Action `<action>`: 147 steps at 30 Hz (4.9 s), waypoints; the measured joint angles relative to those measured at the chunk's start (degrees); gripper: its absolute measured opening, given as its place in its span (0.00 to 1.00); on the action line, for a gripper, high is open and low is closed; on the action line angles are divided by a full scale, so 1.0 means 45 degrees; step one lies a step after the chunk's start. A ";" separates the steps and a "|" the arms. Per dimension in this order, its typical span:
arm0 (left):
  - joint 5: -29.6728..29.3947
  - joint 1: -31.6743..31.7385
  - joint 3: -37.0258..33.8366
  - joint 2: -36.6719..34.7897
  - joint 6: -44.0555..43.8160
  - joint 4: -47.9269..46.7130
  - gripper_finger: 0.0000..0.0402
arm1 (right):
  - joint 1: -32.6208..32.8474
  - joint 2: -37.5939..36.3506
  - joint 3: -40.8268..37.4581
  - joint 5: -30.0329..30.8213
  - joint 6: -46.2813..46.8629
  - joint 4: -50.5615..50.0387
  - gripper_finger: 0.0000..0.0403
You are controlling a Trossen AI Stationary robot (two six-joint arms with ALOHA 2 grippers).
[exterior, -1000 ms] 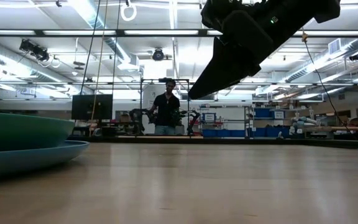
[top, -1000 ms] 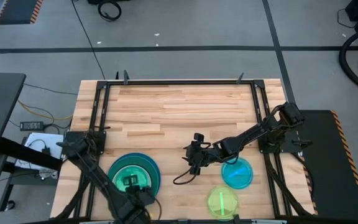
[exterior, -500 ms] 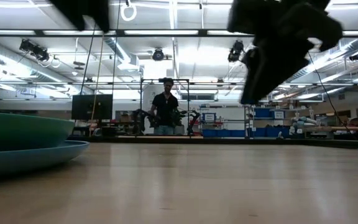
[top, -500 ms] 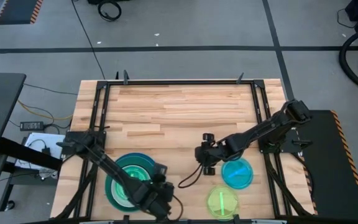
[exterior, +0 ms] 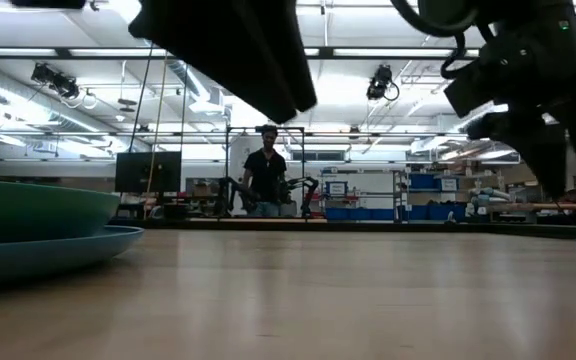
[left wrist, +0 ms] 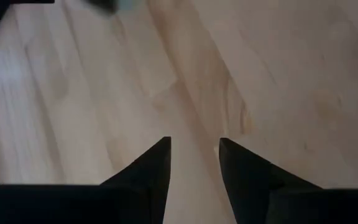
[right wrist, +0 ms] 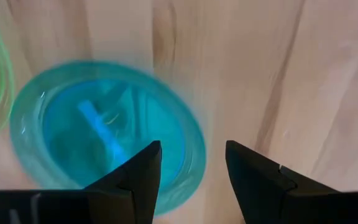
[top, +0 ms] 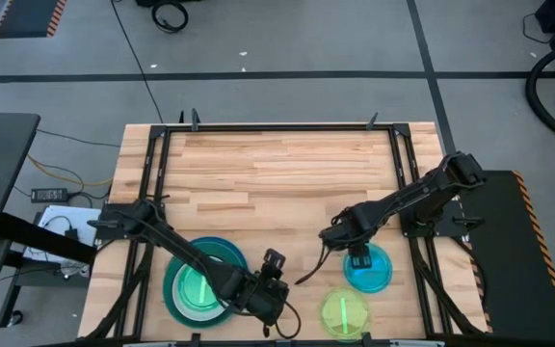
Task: Stack plastic plates
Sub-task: Stack the transparent blue plate on the transparent green plate
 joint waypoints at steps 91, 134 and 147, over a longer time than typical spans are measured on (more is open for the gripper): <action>0.0399 0.1479 -0.4539 -0.1852 0.8226 0.8397 0.35 | -0.5124 -0.1112 -0.0563 -0.4618 0.1679 0.2436 0.00; 0.0815 0.1972 -0.3830 -0.0874 1.1149 0.6832 0.07 | -0.5124 -0.1112 -0.0563 -0.5412 0.2246 0.3846 0.00; 0.0808 0.1977 -0.3835 -0.0874 1.1135 0.6656 0.03 | -0.5124 -0.1112 -0.0563 -0.5071 0.2358 0.4309 0.16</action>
